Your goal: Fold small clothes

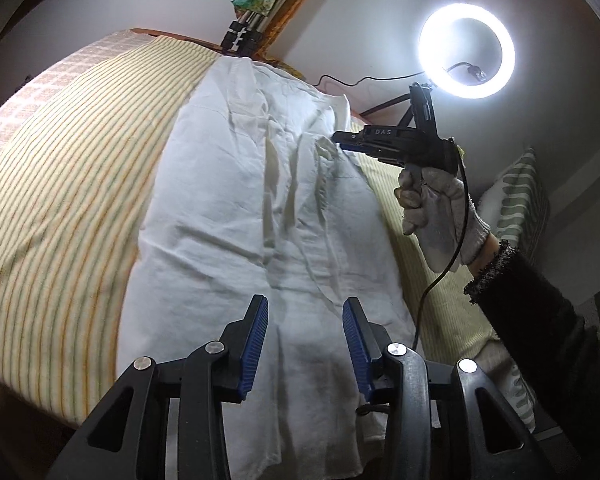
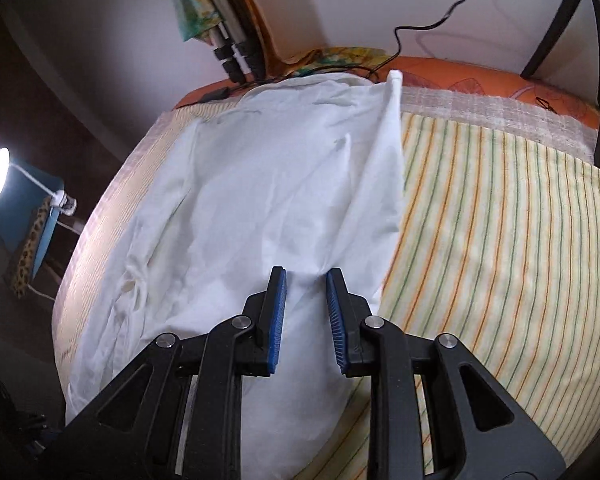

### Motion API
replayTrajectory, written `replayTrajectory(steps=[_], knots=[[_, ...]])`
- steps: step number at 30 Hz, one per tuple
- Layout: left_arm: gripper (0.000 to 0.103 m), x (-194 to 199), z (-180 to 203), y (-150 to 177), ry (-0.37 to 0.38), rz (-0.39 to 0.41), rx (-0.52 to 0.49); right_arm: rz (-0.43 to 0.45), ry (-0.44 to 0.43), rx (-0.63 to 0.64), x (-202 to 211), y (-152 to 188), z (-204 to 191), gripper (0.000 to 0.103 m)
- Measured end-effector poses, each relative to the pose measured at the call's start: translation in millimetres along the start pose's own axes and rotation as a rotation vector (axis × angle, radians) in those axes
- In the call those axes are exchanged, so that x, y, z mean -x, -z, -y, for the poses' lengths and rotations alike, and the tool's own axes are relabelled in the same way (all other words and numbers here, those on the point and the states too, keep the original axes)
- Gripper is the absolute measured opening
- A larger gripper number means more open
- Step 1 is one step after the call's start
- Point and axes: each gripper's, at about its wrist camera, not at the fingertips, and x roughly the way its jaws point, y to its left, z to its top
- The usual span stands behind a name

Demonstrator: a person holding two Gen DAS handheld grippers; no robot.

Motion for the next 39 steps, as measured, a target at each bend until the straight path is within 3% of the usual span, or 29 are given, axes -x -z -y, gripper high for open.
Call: replayTrajectory(steps=[3,7,15,21,27,32,37,39], knots=[[0.038,-2,-5,-2,-0.009,-0.003,0.002,0.025,0.024,-0.036,-4,-15,16,0.024],[0.038,-8,-13,-5,-0.015,-0.012,0.024,0.032,0.125,-0.029,-12,-32,23,0.024],[0.038,-8,-20,-10,-0.037,0.000,0.028,0.026,0.268,0.031,-32,-56,24,0.022],[0.041,16,-25,-11,-0.075,0.055,0.017,0.097,0.207,0.007,10,-53,13,0.024],[0.042,42,-43,-1,-0.117,0.065,0.013,0.137,0.110,0.020,91,-5,-16,0.024],[0.042,59,-65,16,-0.124,0.050,0.051,0.098,0.070,0.038,142,77,-47,0.024],[0.050,71,-82,42,-0.102,0.020,0.100,0.016,-0.041,-0.028,159,175,-60,0.024],[0.051,71,-87,50,-0.081,0.005,0.135,-0.016,-0.078,-0.067,158,203,-59,0.029]])
